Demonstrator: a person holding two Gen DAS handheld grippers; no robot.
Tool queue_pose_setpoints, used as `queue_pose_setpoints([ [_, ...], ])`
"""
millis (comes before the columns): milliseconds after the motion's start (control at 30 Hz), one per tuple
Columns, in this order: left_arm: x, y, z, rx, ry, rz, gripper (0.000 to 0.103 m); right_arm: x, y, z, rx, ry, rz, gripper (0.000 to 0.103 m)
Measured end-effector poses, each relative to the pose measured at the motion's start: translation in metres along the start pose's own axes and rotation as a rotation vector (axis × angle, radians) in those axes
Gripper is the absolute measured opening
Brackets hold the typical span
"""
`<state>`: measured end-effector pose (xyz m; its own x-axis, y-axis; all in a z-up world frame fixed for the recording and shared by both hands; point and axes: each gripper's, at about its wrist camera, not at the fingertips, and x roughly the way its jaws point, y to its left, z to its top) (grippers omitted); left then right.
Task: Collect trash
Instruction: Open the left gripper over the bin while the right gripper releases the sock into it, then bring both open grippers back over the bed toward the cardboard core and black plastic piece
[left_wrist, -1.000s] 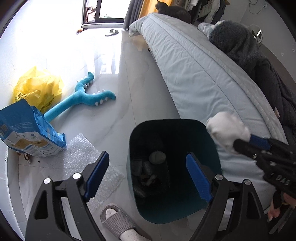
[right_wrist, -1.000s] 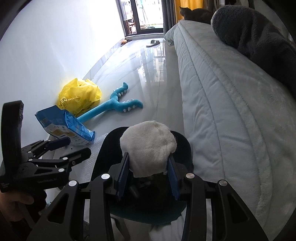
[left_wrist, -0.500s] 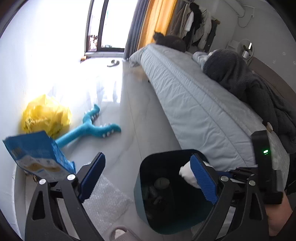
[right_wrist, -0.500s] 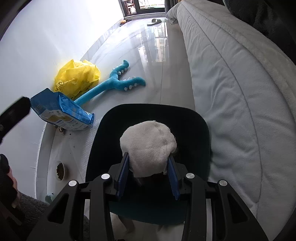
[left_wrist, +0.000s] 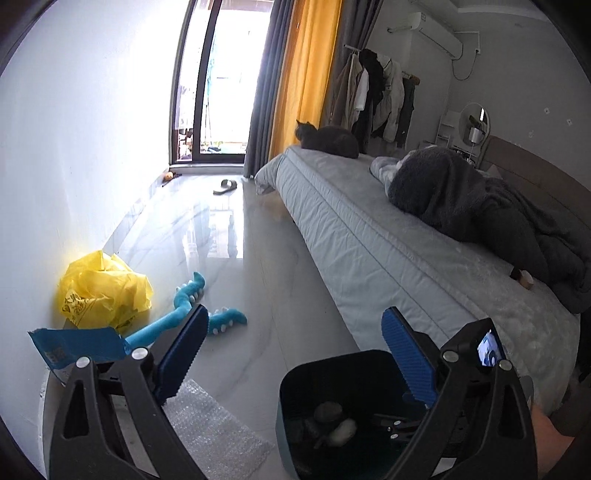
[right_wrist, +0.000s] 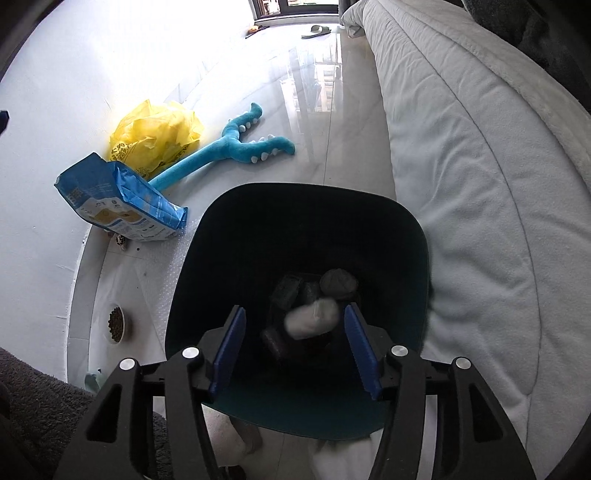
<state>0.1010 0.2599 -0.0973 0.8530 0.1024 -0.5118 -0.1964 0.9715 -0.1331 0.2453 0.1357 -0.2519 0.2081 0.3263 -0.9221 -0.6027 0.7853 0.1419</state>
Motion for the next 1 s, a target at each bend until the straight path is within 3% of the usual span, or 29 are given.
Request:
queue_pose_setpoints([
  [167,-0.012,-0.011,0.012,0.008,-0.063,-0.016,0.096,-0.015,-0.005,-0.003,-0.008,-0.039,0.004,0.062],
  [467,-0.013,-0.044,0.026,-0.003,-0.11,-0.068,0.097,-0.067,-0.019,-0.006,-0.052,-0.212,0.034,0.07],
  [733,-0.012,-0.078,0.036,0.021,-0.132,-0.115,0.097,-0.115,-0.048,-0.014,-0.044,-0.364,-0.002,0.073],
  [1000,-0.002,-0.125,0.038,0.078,-0.124,-0.173,0.098,-0.151,-0.094,-0.021,-0.001,-0.452,-0.061,0.076],
])
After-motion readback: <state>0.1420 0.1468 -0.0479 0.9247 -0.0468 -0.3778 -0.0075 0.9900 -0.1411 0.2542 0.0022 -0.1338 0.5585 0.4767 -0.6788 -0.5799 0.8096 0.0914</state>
